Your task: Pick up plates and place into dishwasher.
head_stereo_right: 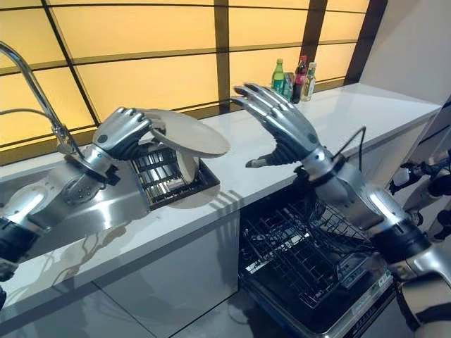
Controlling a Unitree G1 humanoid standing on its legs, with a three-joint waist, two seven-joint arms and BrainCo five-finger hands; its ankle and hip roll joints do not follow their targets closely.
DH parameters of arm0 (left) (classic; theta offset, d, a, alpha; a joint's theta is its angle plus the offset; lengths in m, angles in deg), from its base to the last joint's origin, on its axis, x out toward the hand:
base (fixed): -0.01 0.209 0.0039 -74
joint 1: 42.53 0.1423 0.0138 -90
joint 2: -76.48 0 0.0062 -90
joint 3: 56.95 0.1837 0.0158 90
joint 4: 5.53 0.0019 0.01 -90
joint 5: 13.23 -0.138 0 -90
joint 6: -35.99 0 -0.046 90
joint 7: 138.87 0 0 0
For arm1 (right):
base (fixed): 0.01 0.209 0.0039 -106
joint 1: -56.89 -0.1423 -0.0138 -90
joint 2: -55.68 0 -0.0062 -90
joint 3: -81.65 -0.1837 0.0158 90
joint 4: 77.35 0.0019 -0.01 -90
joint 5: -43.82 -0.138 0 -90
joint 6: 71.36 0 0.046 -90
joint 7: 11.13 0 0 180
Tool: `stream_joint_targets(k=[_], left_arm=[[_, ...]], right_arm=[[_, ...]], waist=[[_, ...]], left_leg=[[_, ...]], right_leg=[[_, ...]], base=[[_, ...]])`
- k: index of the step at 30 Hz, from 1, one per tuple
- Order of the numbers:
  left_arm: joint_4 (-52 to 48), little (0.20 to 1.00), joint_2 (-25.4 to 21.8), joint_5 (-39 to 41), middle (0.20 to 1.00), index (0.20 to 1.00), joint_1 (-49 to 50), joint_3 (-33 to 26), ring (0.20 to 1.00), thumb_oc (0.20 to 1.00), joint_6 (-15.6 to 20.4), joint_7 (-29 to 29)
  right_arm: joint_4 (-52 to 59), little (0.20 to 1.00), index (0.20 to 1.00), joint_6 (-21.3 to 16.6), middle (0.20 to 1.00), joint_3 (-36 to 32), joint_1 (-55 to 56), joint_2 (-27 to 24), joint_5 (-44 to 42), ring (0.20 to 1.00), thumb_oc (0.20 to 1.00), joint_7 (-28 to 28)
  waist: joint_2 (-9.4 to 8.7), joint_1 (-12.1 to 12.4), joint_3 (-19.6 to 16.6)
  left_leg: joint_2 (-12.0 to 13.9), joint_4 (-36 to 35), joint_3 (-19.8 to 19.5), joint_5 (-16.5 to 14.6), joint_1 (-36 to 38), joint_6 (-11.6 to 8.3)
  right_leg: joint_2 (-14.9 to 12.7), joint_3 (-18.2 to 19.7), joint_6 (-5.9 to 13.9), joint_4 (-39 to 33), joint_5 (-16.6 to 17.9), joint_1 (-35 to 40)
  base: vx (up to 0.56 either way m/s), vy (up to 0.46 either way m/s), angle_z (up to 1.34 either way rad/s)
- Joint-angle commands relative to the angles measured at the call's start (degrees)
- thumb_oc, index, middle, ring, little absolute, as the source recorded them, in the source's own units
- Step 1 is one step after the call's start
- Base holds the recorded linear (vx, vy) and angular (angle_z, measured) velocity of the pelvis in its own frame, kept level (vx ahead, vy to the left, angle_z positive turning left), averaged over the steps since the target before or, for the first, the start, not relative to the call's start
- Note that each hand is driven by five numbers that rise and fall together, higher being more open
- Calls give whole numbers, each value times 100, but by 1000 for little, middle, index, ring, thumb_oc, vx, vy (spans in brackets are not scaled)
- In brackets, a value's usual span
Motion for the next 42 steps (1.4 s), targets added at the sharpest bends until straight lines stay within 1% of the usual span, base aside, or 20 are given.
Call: stream_joint_targets(k=[1, 3, 7, 10, 14, 16, 20, 21, 22, 25, 28, 33, 39, 42], left_arm=[[-143, 200, 131, 656, 200, 200, -736, -38, 200, 200, 148, -133], [-291, 200, 274, 905, 200, 200, -747, -34, 200, 200, 253, -280], [-397, 200, 487, 1233, 200, 200, -814, -1, 200, 200, 354, -452], [-473, 200, 613, 1356, 200, 200, -869, 31, 200, 200, 336, -457], [-569, 200, 755, 1570, 200, 200, -839, -16, 200, 200, 382, -557], [-650, 200, 811, 1649, 200, 200, -811, -55, 200, 200, 344, -601], [-690, 200, 941, 1776, 200, 200, -764, -90, 200, 200, 352, -598], [-720, 200, 995, 1809, 200, 200, -719, -135, 200, 200, 360, -640], [-758, 200, 1031, 1859, 200, 200, -676, -167, 200, 200, 357, -683], [-817, 200, 1097, 1932, 200, 200, -586, -224, 200, 200, 362, -804], [-873, 200, 1121, 1892, 200, 200, -498, -265, 200, 200, 417, -846], [-990, 200, 1013, 1905, 200, 200, -373, -374, 200, 200, 401, -911], [-1005, 200, 900, 1838, 200, 200, -198, -474, 200, 200, 526, -966], [-1033, 200, 823, 1762, 200, 200, -106, -551, 200, 200, 371, -1019]], right_arm=[[-258, 1000, 1000, 85, 1000, 200, -653, -252, -73, 1000, 1000, -53], [-405, 1000, 1000, 98, 1000, 358, -778, -148, -113, 1000, 1000, -167], [-666, 1000, 1000, 60, 1000, 549, -891, 103, -64, 1000, 1000, -204], [-730, 1000, 1000, 33, 1000, 648, -929, 216, -98, 1000, 1000, -174], [-765, 1000, 1000, 69, 1000, 654, -898, 396, -29, 1000, 1000, -104], [-760, 1000, 1000, 89, 1000, 634, -893, 465, -66, 1000, 1000, -124], [-783, 1000, 1000, 226, 1000, 613, -878, 608, -233, 1000, 1000, -20], [-823, 708, 708, 300, 708, 541, -826, 681, -248, 708, 708, 66], [-861, 200, 200, 347, 200, 469, -771, 751, -256, 200, 200, 135], [-897, 200, 200, 469, 200, 341, -663, 837, -100, 200, 200, 253], [-864, 200, 200, 598, 200, 214, -598, 797, -23, 200, 200, 381], [-849, 200, 200, 706, 200, 12, -433, 682, 8, 200, 200, 431], [-825, 200, 200, 848, 200, -116, -284, 493, 146, 200, 200, 272], [-814, 200, 200, 817, 200, -215, -141, 342, 145, 200, 200, 230]], waist=[[40, 253, 81], [21, 302, 58], [9, 346, 33], [8, 359, 15], [7, 381, 1], [11, 387, -5], [24, 393, -9], [26, 399, -8], [33, 400, -9], [40, 398, -10], [40, 380, 1], [47, 365, 5], [39, 342, 8], [40, 307, 7]], left_leg=[[-513, 295, -16, -923, -43, 280], [-521, 286, -56, -925, -33, 290], [-523, 272, -88, -923, -23, 288], [-516, 253, -91, -917, -6, 291], [-521, 260, -111, -918, -8, 293], [-524, 256, -122, -913, -9, 296], [-524, 244, -131, -914, 6, 300], [-522, 245, -133, -916, 8, 299], [-520, 239, -133, -916, 17, 303], [-521, 240, -132, -921, 21, 306], [-521, 237, -133, -927, 28, 311], [-520, 222, -117, -930, 51, 316], [-510, 203, -87, -927, 63, 315], [-498, 195, -46, -928, 74, 314]], right_leg=[[-190, -42, 560, 149, -996, 364], [-187, -55, 548, 133, -997, 387], [-189, -69, 540, 121, -1004, 407], [-191, -75, 543, 113, -1003, 420], [-190, -67, 540, 113, -1005, 425], [-185, -59, 534, 113, -1007, 424], [-181, -49, 528, 109, -1012, 435], [-179, -46, 525, 107, -1014, 441], [-176, -42, 524, 105, -1013, 446], [-172, -30, 525, 104, -1012, 447], [-161, -8, 526, 107, -1013, 440], [-154, 12, 531, 101, -1013, 452], [-142, 39, 536, 89, -1007, 445], [-130, 64, 536, 82, -1002, 441]], base=[[34, -21, 2], [12, -10, 5], [16, -16, 13], [16, -8, 3], [0, 0, 0], [0, 0, 0], [0, 0, 0], [0, 0, 0], [0, 0, 0], [0, 0, 0], [0, 0, 0], [0, 0, 0], [0, 0, 0], [0, 0, 0]])
